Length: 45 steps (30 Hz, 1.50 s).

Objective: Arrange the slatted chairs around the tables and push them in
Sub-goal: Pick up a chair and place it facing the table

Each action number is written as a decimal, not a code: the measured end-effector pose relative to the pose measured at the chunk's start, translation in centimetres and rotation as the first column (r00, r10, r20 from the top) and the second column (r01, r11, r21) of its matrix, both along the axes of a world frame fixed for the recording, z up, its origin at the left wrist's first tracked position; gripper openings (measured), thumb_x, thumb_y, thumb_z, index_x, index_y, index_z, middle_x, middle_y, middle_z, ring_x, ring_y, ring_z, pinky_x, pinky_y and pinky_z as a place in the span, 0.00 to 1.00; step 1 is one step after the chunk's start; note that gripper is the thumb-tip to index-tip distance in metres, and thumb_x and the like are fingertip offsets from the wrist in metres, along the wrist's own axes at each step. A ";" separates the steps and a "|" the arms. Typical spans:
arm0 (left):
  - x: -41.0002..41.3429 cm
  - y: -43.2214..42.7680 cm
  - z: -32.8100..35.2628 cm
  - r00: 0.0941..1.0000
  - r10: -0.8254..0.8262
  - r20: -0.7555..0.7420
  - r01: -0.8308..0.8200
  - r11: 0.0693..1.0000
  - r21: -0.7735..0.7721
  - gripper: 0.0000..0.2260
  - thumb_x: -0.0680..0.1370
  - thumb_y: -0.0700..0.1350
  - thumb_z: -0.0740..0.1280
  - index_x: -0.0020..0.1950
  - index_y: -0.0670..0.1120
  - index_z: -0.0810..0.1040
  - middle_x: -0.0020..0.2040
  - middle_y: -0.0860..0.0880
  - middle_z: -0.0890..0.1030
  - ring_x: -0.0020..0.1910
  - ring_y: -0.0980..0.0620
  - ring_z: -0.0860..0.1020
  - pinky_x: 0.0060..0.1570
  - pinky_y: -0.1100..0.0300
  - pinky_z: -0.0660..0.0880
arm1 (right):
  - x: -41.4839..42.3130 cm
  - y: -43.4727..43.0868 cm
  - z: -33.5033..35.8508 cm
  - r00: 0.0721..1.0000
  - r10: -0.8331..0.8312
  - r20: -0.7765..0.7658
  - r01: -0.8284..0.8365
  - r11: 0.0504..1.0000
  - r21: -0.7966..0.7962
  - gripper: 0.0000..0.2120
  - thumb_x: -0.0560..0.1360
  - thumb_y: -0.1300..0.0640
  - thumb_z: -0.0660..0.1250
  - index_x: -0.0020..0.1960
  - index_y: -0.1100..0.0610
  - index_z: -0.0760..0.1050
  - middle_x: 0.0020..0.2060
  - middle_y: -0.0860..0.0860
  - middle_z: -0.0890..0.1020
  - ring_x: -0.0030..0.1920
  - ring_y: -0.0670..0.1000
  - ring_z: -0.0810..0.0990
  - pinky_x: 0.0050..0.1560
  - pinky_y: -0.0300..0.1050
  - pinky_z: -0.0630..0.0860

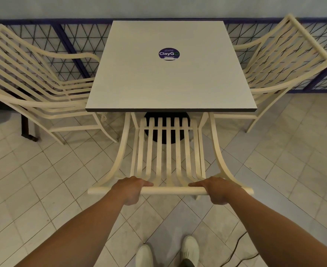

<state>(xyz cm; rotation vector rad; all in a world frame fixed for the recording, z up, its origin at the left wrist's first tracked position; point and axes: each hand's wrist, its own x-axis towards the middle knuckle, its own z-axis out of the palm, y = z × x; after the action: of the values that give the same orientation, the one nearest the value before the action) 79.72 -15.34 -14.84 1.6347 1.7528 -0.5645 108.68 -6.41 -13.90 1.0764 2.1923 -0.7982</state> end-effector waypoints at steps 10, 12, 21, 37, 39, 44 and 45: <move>-0.1 1.7 0.2 1.000 -0.002 0.016 0.003 1.000 -0.009 0.34 0.79 0.36 0.62 0.77 0.67 0.62 0.62 0.49 0.75 0.47 0.50 0.74 0.49 0.55 0.75 | -0.5 2.0 0.5 1.000 0.029 0.011 -0.029 1.000 -0.004 0.37 0.76 0.66 0.66 0.76 0.37 0.60 0.63 0.50 0.76 0.59 0.52 0.77 0.60 0.46 0.72; -0.2 1.6 0.3 1.000 -0.009 0.015 0.010 1.000 -0.011 0.33 0.79 0.36 0.62 0.77 0.67 0.62 0.61 0.49 0.75 0.46 0.50 0.73 0.49 0.55 0.75 | -0.6 1.9 0.6 1.000 0.025 0.002 -0.025 1.000 -0.006 0.36 0.77 0.65 0.65 0.76 0.38 0.60 0.62 0.50 0.76 0.58 0.52 0.77 0.60 0.46 0.72; -0.2 0.9 0.4 1.000 -0.001 0.016 0.002 1.000 -0.023 0.34 0.79 0.35 0.62 0.77 0.66 0.63 0.61 0.49 0.75 0.45 0.50 0.73 0.46 0.57 0.73 | -0.5 1.2 0.5 1.000 0.025 -0.003 -0.025 1.000 0.004 0.36 0.77 0.65 0.65 0.77 0.37 0.60 0.62 0.51 0.76 0.58 0.52 0.77 0.60 0.46 0.72; -0.9 1.5 0.4 1.000 0.006 -0.027 -0.006 1.000 0.008 0.33 0.79 0.38 0.63 0.76 0.68 0.63 0.60 0.50 0.75 0.45 0.51 0.73 0.45 0.57 0.73 | -0.9 1.9 -0.3 0.999 0.031 -0.008 -0.031 0.999 0.021 0.37 0.76 0.65 0.66 0.76 0.36 0.59 0.62 0.51 0.76 0.57 0.52 0.77 0.60 0.47 0.73; -0.8 1.5 0.2 0.999 0.013 -0.031 -0.013 1.000 0.011 0.33 0.78 0.38 0.63 0.76 0.68 0.63 0.59 0.51 0.75 0.44 0.51 0.73 0.44 0.58 0.73 | -0.9 2.0 -0.5 0.999 0.032 -0.009 -0.032 0.999 0.023 0.37 0.76 0.65 0.66 0.76 0.36 0.60 0.62 0.50 0.77 0.56 0.52 0.77 0.60 0.47 0.73; -0.9 1.4 -0.2 0.999 0.016 -0.037 -0.014 0.999 0.032 0.32 0.78 0.39 0.63 0.75 0.69 0.64 0.59 0.52 0.76 0.44 0.52 0.74 0.45 0.57 0.74 | -0.8 2.0 -0.9 1.000 0.023 -0.013 -0.022 0.999 0.028 0.35 0.77 0.63 0.66 0.75 0.36 0.61 0.61 0.49 0.77 0.56 0.52 0.78 0.60 0.47 0.75; -1.0 1.4 -0.3 0.999 0.015 -0.036 -0.014 0.999 0.037 0.31 0.79 0.40 0.63 0.75 0.69 0.64 0.59 0.52 0.76 0.44 0.52 0.74 0.45 0.57 0.74 | -0.7 2.0 -1.1 1.000 0.014 -0.022 -0.014 0.999 0.031 0.33 0.78 0.62 0.66 0.75 0.36 0.61 0.61 0.49 0.78 0.55 0.51 0.78 0.59 0.47 0.75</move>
<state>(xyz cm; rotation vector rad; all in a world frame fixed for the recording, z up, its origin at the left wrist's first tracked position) 78.74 -13.98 -15.15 1.6449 1.8098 -0.5624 107.94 -4.42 -14.95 1.0710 2.2351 -0.7756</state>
